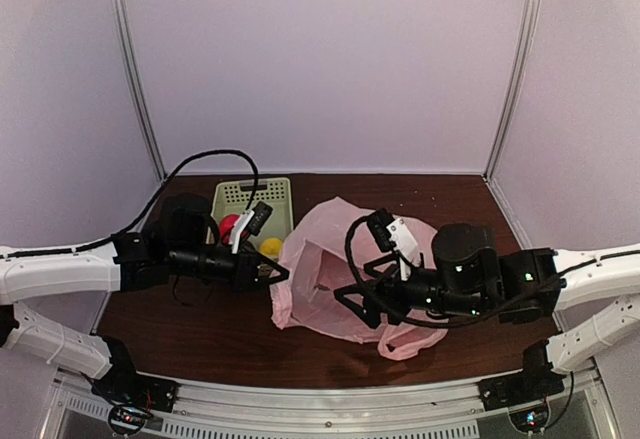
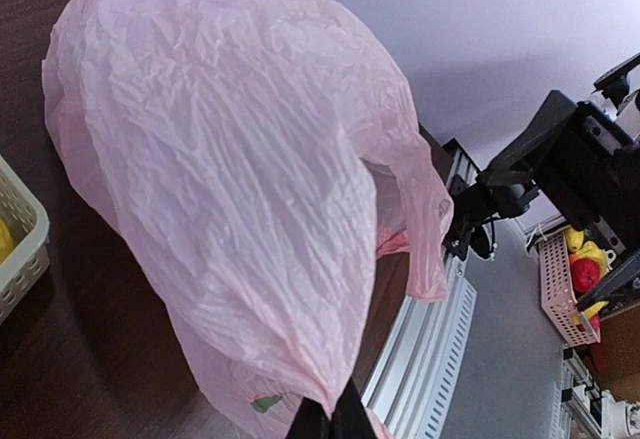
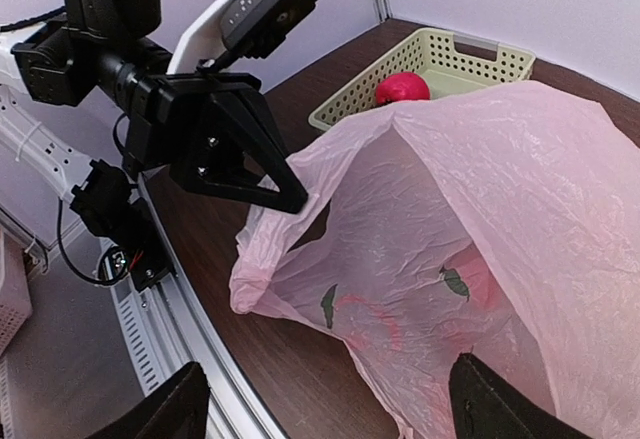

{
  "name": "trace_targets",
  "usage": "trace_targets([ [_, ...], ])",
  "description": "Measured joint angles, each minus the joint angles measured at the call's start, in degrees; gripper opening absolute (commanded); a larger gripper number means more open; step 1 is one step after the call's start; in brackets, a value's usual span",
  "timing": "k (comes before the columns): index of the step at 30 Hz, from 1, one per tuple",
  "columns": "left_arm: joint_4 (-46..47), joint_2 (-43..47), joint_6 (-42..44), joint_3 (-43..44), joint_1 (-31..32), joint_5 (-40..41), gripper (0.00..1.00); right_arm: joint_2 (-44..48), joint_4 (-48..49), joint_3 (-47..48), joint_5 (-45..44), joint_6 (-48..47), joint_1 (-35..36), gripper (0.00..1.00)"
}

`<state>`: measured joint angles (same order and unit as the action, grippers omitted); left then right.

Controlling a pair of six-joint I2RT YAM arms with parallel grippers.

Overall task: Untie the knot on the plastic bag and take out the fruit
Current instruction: Hold the bag opening of the takeout bag, then reach into the gripper in the takeout bag.

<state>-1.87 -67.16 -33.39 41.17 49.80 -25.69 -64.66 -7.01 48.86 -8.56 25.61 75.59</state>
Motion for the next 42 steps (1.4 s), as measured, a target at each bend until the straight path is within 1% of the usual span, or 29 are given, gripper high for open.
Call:
trace_targets([
  [5,0.7,0.0,-0.7,1.6,0.2,-1.1,0.00,-8.3,-2.5,4.2,-4.6,-1.7,1.2,0.67],
  [7,1.0,0.2,-0.9,2.1,0.2,-1.4,0.00,-11.6,-3.8,5.0,-5.9,-2.4,1.3,0.65],
  [12,1.2,0.7,-1.2,2.4,0.2,-1.8,0.00,-17.9,-7.2,5.6,-8.5,-3.8,1.3,0.61],
  [20,1.4,0.7,-1.7,2.4,0.2,-2.0,0.00,-24.5,-13.8,8.0,-11.5,-6.2,0.7,0.58],
  [25,1.4,0.7,-1.7,2.4,0.2,-2.4,0.00,-29.4,-18.4,9.5,-12.7,-6.8,-2.8,0.58],
  [31,1.4,0.7,-1.7,2.4,0.2,-2.7,0.00,-34.9,-24.6,14.3,-17.7,-6.7,-6.5,0.60],
  [36,1.4,0.7,-1.7,2.4,0.2,-2.7,0.00,-35.3,-26.0,14.8,-20.3,-3.9,-9.5,0.67],
  [42,1.4,0.7,-1.7,2.4,0.2,-2.8,0.00,-35.3,-24.7,14.7,-23.1,2.0,-15.0,0.73],
])
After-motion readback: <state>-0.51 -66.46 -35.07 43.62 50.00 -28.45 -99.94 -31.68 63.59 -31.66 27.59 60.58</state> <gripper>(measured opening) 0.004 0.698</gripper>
